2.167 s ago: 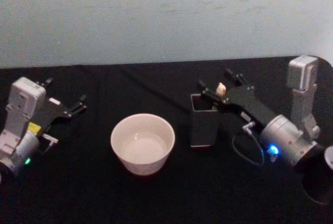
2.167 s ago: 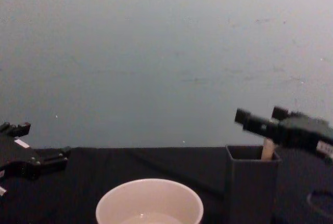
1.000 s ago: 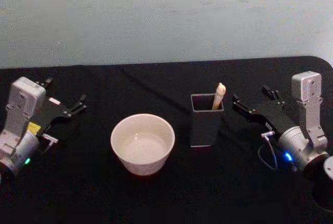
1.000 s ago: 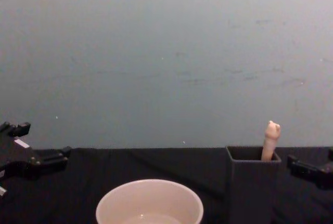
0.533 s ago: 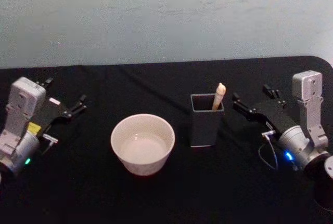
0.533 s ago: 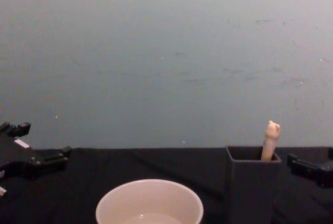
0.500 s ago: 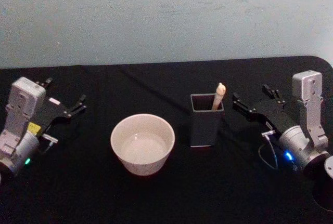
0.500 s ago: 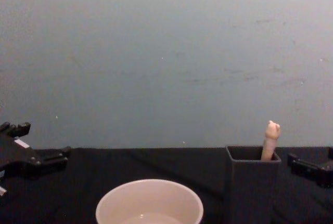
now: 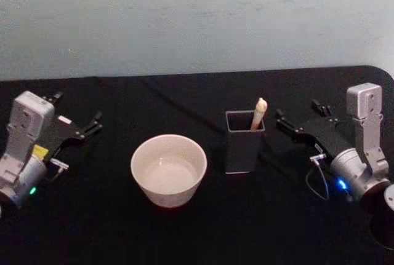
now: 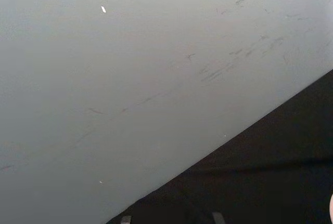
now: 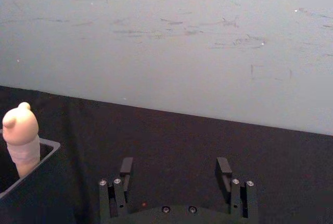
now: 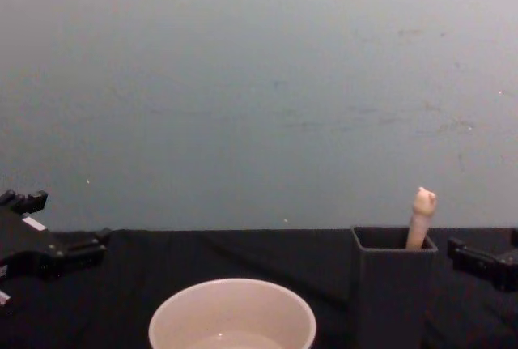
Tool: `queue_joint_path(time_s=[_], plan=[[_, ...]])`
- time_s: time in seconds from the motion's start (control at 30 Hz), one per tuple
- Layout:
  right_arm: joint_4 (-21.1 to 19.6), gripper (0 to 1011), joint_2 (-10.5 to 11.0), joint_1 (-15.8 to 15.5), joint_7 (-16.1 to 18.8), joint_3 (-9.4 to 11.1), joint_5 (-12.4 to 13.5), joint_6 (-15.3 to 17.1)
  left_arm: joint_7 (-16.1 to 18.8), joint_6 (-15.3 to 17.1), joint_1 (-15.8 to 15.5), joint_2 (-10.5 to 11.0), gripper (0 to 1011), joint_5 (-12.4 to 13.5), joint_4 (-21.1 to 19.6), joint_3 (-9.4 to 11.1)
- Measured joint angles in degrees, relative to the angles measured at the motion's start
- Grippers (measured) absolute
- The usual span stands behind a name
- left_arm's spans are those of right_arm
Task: Pick up the stirring spoon with one hand, stir inside the cup, then place it back in its original position.
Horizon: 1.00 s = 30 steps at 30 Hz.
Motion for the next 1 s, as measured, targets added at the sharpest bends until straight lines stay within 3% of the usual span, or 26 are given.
queue_joint_path(time_s=[1.0], plan=[[0.0,1002,0.0,0.0,0.0,0.0,0.1,0.0,0.0,0.0,0.0,0.0,1001,0.0,0.0,0.0]])
